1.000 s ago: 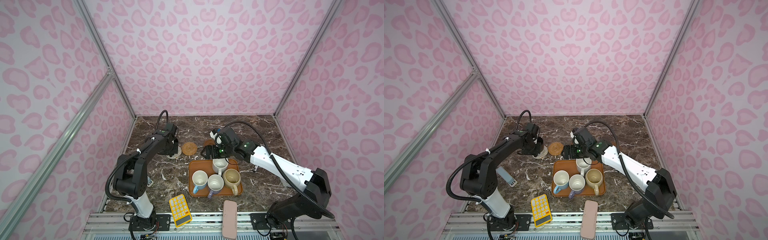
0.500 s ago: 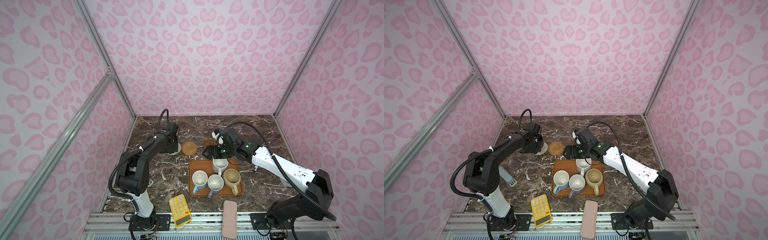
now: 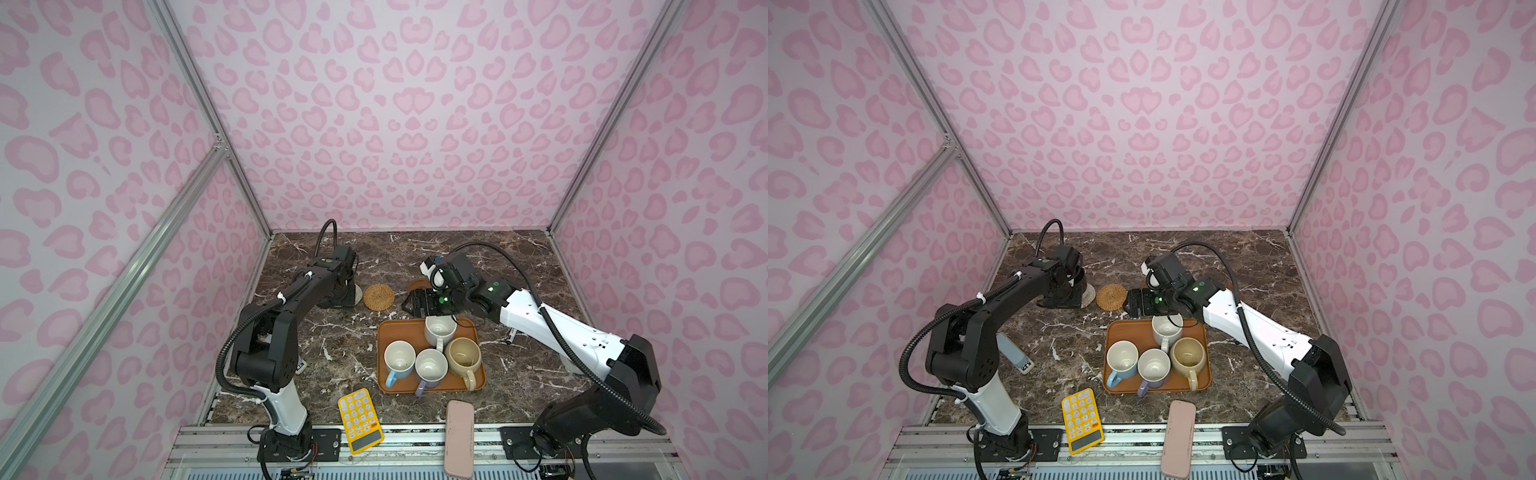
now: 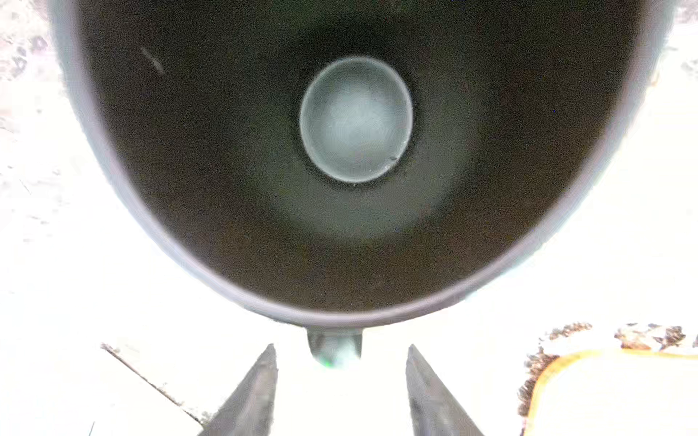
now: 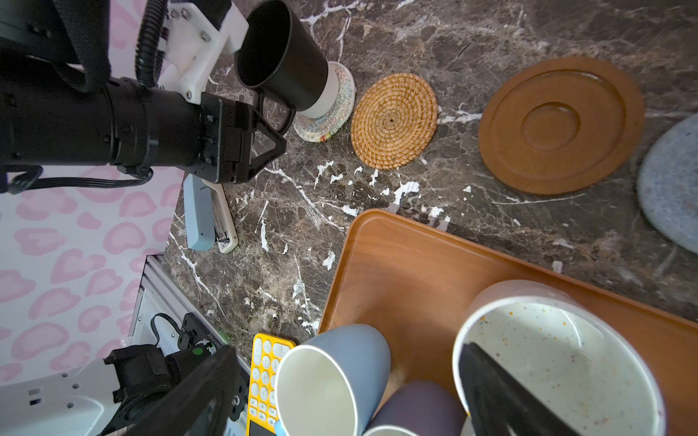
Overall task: Place cups on coasters
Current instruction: Place the cup on the coaster, then pick up the cup from the tray.
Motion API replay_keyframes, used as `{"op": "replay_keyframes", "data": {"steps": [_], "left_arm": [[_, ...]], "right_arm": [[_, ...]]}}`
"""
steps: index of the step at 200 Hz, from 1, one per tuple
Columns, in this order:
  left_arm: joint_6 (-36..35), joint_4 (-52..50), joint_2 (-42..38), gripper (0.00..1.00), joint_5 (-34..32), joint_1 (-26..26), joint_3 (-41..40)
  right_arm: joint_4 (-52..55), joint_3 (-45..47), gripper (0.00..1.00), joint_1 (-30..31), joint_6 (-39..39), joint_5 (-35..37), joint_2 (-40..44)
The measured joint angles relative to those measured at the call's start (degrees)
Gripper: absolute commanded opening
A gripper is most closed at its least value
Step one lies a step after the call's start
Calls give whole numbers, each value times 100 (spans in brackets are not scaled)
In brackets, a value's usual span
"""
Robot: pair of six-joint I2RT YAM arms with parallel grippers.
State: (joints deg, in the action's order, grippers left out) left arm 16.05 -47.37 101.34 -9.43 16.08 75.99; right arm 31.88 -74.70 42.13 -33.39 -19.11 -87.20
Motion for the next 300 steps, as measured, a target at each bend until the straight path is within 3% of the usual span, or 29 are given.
{"op": "replay_keyframes", "data": {"steps": [13,52,90,118,136,163,191,248,300], "left_arm": [[4,-63,-42,90,0,0,2],[101,-313,-544,100,-66,0,149],[597,-485,-1480,97,177,4,321],[1093,-632,-2028,97,726,57,343],[1394,-568,-2413,97,1154,160,181],[1919,-337,-2973,97,1759,444,-341],[2406,-55,-3322,97,1969,822,-684],[2935,177,-3403,97,2144,1482,-1016],[2968,225,-3331,97,2262,1631,-1027]], "right_arm": [[66,-20,94,2,17,9,9],[380,-31,95,7,107,212,197],[1093,-186,92,98,144,933,542],[1770,-251,81,319,98,1528,713],[2081,-221,67,487,44,1650,815],[2203,66,60,789,-219,1744,931],[2109,361,49,1038,-450,1714,807],[1696,708,40,1054,-804,1762,481],[1532,699,36,1036,-1093,2000,120]]}}
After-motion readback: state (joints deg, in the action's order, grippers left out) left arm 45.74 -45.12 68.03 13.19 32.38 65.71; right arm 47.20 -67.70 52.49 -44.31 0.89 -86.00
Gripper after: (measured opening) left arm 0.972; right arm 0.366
